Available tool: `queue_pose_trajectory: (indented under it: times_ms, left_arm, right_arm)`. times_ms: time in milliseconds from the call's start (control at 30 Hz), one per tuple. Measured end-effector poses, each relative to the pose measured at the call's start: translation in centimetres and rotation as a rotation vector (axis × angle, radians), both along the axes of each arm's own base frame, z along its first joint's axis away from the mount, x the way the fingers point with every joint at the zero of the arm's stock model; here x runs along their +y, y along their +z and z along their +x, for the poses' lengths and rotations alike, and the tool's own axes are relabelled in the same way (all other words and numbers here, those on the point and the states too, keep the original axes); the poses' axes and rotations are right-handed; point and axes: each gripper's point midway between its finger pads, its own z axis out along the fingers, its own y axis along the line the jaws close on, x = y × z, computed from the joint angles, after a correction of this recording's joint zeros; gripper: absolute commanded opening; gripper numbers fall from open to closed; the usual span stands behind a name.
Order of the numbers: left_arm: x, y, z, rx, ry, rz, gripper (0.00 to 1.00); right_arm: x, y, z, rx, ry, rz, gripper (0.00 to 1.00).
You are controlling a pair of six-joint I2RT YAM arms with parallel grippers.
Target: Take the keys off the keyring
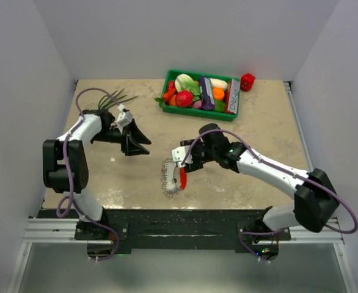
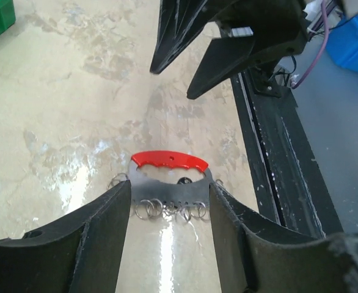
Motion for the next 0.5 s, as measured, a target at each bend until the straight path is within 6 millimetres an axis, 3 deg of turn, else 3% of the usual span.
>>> queue_pose_trajectory:
  times_ms: [100,233,367,500]
  left_arm:
    - [0.4,-0.3,-0.7,-0.001,0.005,-0.001,0.59]
    - [0.4,0.2,-1.6,-0.035,0.001,-0.001,0.61]
    - [1.1,1.6,-1.7,-0.091,0.024,-0.003,0.62]
    - [1.8,2.3,-1.7,-0.132,0.052,-0.002,0.63]
  right_arm:
    - [1.0,-3.0,-0.9,0.052,0.04,-0.059,0.75]
    - [3.3,-5.9,-3.5,0.096,0.12,-0.115,0.75]
    - [5.4,-8.4,-5.8,0.148,0.171,-0.161,0.68]
    - [7.3,-9.1,-5.8,0.195,0.158,-0.165,0.56]
